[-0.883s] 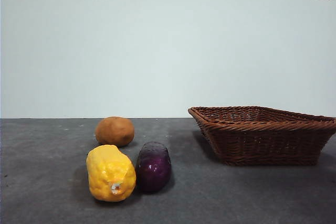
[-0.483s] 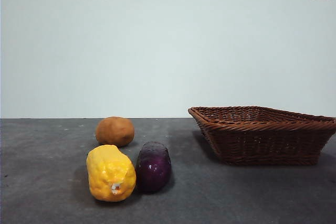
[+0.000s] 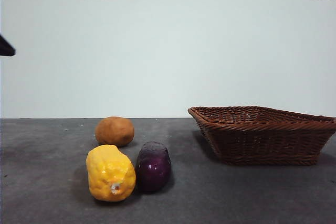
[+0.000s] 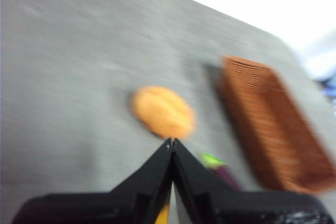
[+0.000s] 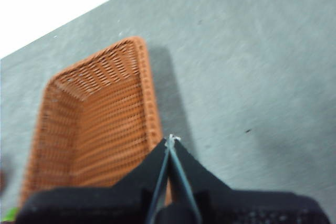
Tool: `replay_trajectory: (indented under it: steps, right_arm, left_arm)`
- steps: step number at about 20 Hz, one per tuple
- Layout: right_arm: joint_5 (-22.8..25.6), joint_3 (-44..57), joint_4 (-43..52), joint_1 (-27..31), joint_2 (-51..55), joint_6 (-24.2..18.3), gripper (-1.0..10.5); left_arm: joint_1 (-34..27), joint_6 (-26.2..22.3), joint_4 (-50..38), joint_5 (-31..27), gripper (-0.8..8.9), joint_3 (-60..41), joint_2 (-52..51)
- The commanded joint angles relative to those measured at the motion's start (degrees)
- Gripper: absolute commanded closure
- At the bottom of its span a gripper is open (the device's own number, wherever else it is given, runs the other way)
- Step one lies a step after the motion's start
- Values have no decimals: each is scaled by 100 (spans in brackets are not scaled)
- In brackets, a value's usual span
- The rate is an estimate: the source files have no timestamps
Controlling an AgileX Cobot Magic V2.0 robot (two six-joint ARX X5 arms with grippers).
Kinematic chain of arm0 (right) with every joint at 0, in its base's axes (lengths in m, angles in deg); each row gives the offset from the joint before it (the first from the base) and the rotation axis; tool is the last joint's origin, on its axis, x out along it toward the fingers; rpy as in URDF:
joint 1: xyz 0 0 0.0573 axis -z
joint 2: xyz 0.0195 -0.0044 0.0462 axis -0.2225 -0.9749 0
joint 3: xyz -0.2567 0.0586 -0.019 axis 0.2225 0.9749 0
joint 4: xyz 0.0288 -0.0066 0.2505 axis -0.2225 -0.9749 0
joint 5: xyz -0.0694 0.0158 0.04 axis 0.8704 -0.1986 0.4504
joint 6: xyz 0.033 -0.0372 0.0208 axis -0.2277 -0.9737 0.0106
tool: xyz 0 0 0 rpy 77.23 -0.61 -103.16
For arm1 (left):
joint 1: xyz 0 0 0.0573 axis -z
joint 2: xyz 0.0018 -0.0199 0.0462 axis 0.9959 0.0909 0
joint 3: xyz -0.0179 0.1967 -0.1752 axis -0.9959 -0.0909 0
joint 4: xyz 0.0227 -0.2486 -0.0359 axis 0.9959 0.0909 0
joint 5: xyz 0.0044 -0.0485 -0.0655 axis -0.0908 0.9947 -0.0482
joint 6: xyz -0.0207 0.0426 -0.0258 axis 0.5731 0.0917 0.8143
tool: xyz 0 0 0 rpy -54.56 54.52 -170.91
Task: Help me put the vegetables on the table into the basket
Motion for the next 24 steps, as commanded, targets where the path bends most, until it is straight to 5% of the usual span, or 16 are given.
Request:
replay_trajectory:
  steps: [1,10,18,19,22,24]
  right_arm:
    - [-273,-219,-46,4,-203,205,947]
    - [-1788,-1692,-516,-4,-2131,-118,946]
    - [-1897,-3440,-2404,-15,-3971,-1130,935]
    - [-1893,-3628,-2616,-59,-4159,-1244,887]
    - [-1871,-4000,-2953,-146,-4601,-1349,457]
    - [-1869,-4181,-3036,-245,-4865,-1392,367]
  left_arm:
    - [13,442,-81,470,817,4,144]
    - [15,470,-52,1346,818,9,216]
    - [197,74,859,2253,818,669,817]
    - [284,-76,1088,2251,818,822,957]
    - [625,-407,1593,2243,818,1176,1370]
    - [887,-437,1729,2221,818,1307,1622]
